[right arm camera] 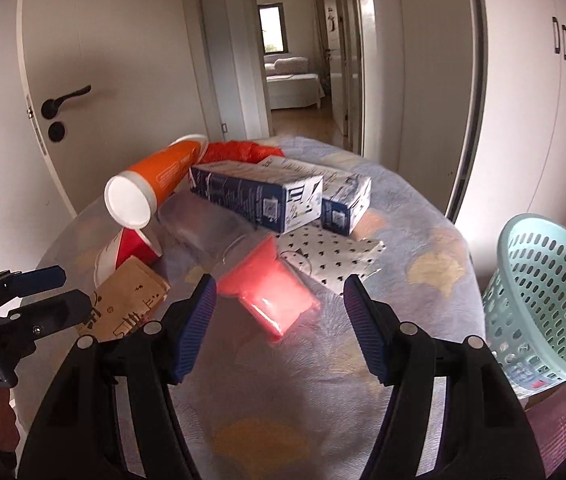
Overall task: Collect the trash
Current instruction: 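Grasp the brown paper bag with the left gripper while the right grasps the red pouch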
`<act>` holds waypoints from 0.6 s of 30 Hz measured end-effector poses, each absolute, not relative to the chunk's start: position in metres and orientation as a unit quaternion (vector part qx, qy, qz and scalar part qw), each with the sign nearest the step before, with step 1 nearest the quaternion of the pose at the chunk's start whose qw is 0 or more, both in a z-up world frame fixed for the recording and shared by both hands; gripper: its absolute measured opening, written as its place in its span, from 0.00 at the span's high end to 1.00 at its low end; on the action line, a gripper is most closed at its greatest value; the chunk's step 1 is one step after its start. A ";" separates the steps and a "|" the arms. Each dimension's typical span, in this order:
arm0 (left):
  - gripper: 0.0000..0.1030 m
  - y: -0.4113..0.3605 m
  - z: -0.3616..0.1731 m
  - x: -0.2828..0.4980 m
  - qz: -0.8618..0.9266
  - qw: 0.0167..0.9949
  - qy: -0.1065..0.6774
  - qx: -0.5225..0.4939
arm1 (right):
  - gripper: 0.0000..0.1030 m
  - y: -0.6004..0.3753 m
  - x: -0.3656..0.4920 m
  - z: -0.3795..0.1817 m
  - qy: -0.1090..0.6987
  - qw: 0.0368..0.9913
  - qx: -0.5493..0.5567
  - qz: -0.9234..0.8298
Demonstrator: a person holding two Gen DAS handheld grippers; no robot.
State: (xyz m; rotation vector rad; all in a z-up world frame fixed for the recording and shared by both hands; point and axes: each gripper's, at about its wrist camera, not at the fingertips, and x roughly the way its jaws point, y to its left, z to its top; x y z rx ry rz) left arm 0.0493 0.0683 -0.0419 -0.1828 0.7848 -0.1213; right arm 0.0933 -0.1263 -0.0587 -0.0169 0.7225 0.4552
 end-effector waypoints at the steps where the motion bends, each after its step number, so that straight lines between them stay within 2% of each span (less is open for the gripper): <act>1: 0.20 0.066 -0.045 0.052 -0.061 0.915 0.389 -0.090 | 0.40 -0.123 0.096 -0.062 0.357 0.907 -0.011 0.225; 13: 0.39 0.067 -0.082 0.059 -0.061 0.897 0.428 -0.090 | 0.39 -0.101 0.124 -0.078 0.396 0.886 -0.040 0.239; 15: 0.48 0.065 -0.083 0.058 -0.059 0.898 0.427 -0.082 | 0.39 -0.100 0.126 -0.081 0.402 0.883 -0.038 0.239; 18: 0.56 0.066 -0.084 0.058 -0.052 0.900 0.426 -0.074 | 0.39 -0.098 0.128 -0.083 0.403 0.883 -0.043 0.237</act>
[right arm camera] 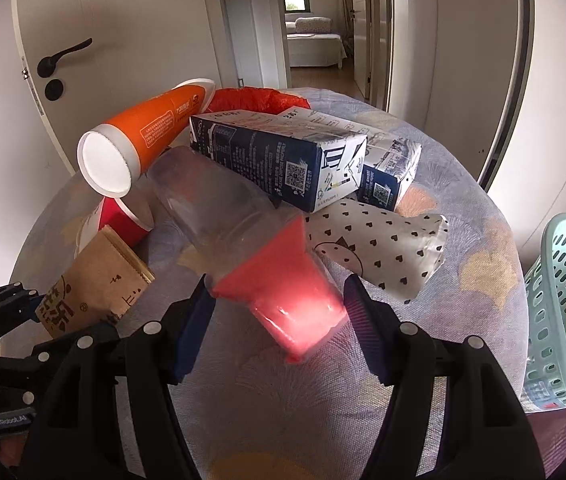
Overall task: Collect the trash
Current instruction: 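Grasp the brown paper bag with the left gripper while the right grasps the red pouch, then carry both items over the green basket and release them inside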
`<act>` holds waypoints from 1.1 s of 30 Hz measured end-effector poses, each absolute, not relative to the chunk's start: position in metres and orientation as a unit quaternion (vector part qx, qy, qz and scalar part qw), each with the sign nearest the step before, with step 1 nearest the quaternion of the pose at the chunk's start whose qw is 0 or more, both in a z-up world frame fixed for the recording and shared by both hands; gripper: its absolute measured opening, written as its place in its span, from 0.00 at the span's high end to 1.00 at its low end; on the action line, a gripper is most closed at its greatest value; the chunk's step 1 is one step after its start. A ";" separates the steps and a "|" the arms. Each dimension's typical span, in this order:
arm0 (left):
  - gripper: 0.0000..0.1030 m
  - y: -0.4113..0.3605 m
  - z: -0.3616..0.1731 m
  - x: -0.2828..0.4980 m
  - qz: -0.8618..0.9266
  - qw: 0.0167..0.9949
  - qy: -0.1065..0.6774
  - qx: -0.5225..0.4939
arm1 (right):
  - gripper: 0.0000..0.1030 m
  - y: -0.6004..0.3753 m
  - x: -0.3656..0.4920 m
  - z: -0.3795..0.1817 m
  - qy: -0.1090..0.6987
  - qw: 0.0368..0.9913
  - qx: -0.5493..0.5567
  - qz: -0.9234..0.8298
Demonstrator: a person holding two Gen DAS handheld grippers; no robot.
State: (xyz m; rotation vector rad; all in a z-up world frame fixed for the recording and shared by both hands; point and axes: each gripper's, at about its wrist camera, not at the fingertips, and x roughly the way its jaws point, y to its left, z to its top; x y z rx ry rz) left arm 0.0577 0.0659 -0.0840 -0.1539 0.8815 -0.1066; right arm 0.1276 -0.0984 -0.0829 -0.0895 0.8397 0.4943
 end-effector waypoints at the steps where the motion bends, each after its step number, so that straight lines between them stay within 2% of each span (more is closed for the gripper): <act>1: 0.57 0.067 -0.083 0.057 -0.052 0.900 0.426 -0.077 | 0.39 -0.097 0.127 -0.083 0.403 0.883 -0.045 0.236; 3: 0.59 0.068 -0.083 0.057 -0.053 0.900 0.426 -0.080 | 0.40 -0.096 0.126 -0.084 0.402 0.884 -0.048 0.234; 5: 0.61 0.069 -0.081 0.057 -0.052 0.901 0.424 -0.079 | 0.49 -0.095 0.127 -0.084 0.402 0.885 -0.051 0.229; 6: 0.61 0.068 -0.081 0.057 -0.053 0.901 0.423 -0.079 | 0.57 -0.095 0.127 -0.085 0.402 0.885 -0.051 0.231; 10: 0.61 0.064 -0.073 0.052 -0.060 0.906 0.411 -0.078 | 0.62 -0.095 0.121 -0.083 0.397 0.884 -0.050 0.241; 19: 0.63 0.049 -0.046 0.037 -0.098 0.919 0.374 -0.073 | 0.63 -0.110 0.094 -0.067 0.372 0.893 -0.042 0.249; 33: 0.63 -0.028 0.009 0.045 -0.195 0.927 0.320 -0.037 | 0.64 -0.208 0.064 0.018 0.274 0.947 0.001 0.168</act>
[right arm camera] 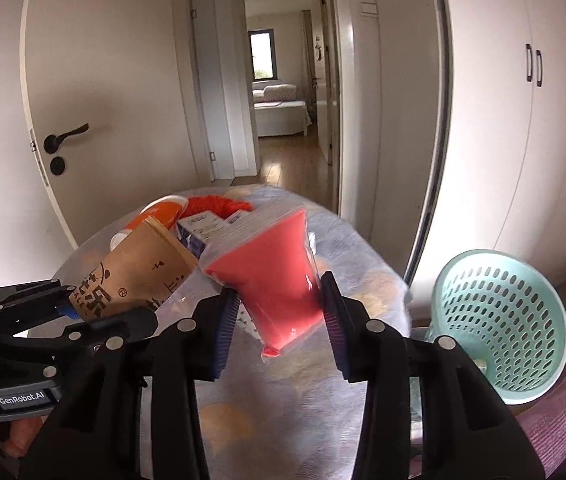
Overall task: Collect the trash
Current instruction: 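Carry both items over the green basket and release them inside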
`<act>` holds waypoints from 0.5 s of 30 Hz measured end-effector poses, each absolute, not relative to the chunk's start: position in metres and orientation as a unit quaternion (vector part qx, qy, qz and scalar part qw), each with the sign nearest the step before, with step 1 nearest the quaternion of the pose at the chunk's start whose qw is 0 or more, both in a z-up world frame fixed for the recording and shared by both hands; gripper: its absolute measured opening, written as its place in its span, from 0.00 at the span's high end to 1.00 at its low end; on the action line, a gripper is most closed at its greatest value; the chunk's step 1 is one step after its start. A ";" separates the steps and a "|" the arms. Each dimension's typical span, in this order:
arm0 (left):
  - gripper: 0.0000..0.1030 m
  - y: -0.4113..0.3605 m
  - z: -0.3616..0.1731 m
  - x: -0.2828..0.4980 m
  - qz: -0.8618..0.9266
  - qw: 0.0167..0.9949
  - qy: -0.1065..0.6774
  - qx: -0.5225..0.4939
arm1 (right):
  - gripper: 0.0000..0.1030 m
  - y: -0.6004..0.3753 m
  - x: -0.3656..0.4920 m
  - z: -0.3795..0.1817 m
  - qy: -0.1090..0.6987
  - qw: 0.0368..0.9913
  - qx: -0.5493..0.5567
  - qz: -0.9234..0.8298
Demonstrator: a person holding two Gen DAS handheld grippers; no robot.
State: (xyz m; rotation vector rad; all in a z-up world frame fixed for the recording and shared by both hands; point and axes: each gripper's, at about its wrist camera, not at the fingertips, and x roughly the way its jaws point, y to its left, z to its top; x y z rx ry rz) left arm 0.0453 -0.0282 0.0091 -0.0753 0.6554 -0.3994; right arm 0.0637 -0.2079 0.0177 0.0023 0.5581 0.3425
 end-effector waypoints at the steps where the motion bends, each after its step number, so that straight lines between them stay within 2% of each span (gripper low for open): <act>1: 0.63 -0.037 0.013 0.049 -0.203 0.926 0.317 -0.032 | 0.64 -0.216 0.064 0.021 0.269 0.950 0.004 0.159; 8: 0.63 -0.097 0.028 0.091 -0.302 0.892 0.333 -0.045 | 0.63 -0.299 0.088 0.027 0.277 0.957 0.061 0.061; 15: 0.63 -0.174 0.027 0.139 -0.350 0.869 0.350 -0.019 | 0.63 -0.394 0.132 -0.010 0.327 0.930 0.168 -0.029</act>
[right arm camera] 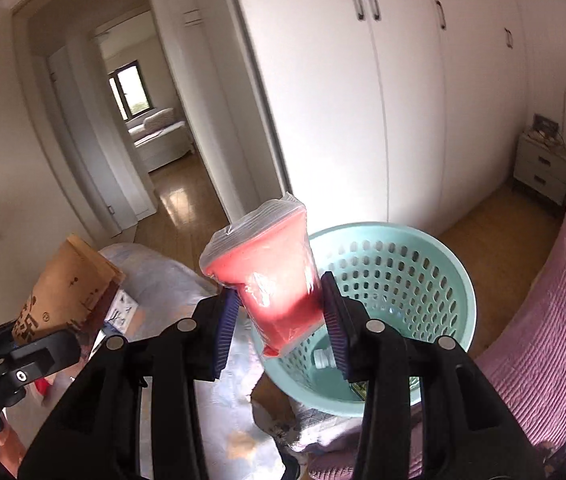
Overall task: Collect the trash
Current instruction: 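Carry both items over the green basket and release them inside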
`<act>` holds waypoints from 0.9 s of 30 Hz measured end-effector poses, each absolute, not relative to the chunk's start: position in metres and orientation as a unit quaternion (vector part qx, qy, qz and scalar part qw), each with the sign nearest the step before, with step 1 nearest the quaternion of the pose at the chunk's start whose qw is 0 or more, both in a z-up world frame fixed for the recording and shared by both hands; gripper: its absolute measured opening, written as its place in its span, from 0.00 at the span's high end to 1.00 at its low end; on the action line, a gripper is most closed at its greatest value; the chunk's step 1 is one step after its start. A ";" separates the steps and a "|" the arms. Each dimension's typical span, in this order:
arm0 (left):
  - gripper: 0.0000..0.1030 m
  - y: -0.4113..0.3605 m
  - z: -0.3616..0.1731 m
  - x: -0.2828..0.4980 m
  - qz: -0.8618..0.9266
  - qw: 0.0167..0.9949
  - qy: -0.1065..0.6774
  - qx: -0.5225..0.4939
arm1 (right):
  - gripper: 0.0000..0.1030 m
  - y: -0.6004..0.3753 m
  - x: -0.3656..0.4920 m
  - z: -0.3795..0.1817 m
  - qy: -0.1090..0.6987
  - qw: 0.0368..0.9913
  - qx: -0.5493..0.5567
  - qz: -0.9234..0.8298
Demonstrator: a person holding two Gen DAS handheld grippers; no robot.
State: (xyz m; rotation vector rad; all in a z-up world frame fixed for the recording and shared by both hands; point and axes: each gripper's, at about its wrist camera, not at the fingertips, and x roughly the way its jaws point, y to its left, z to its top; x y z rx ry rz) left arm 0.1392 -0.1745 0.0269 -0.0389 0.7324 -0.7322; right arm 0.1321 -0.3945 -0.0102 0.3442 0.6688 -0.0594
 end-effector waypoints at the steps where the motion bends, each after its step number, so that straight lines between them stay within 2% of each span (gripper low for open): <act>1: 0.63 -0.187 0.024 0.149 -0.353 0.865 0.355 -0.013 | 0.63 -0.406 0.138 -0.019 0.338 0.923 0.182 -0.038; 6: 0.63 -0.236 0.003 0.188 -0.362 0.848 0.387 0.012 | 0.63 -0.438 0.152 -0.062 0.377 0.895 0.227 -0.076; 11: 0.63 -0.267 -0.020 0.211 -0.354 0.843 0.403 0.023 | 0.61 -0.445 0.155 -0.079 0.396 0.883 0.231 -0.099; 12: 0.60 -0.266 -0.024 0.215 -0.353 0.843 0.405 0.024 | 0.61 -0.446 0.156 -0.082 0.398 0.882 0.231 -0.104; 13: 0.58 -0.270 -0.026 0.218 -0.352 0.844 0.405 0.024 | 0.58 -0.447 0.153 -0.086 0.401 0.880 0.232 -0.106; 14: 0.50 -0.272 -0.028 0.217 -0.350 0.844 0.406 0.025 | 0.54 -0.448 0.152 -0.087 0.403 0.878 0.237 -0.106; 15: 0.42 -0.273 -0.031 0.220 -0.348 0.843 0.411 0.024 | 0.42 -0.450 0.151 -0.088 0.401 0.876 0.244 -0.108; 16: 0.39 -0.272 -0.031 0.219 -0.350 0.840 0.414 0.020 | 0.35 -0.450 0.146 -0.089 0.397 0.877 0.248 -0.111; 27: 0.36 -0.242 -0.016 0.194 -0.346 0.857 0.382 0.019 | 0.35 -0.430 0.127 -0.065 0.375 0.892 0.230 -0.101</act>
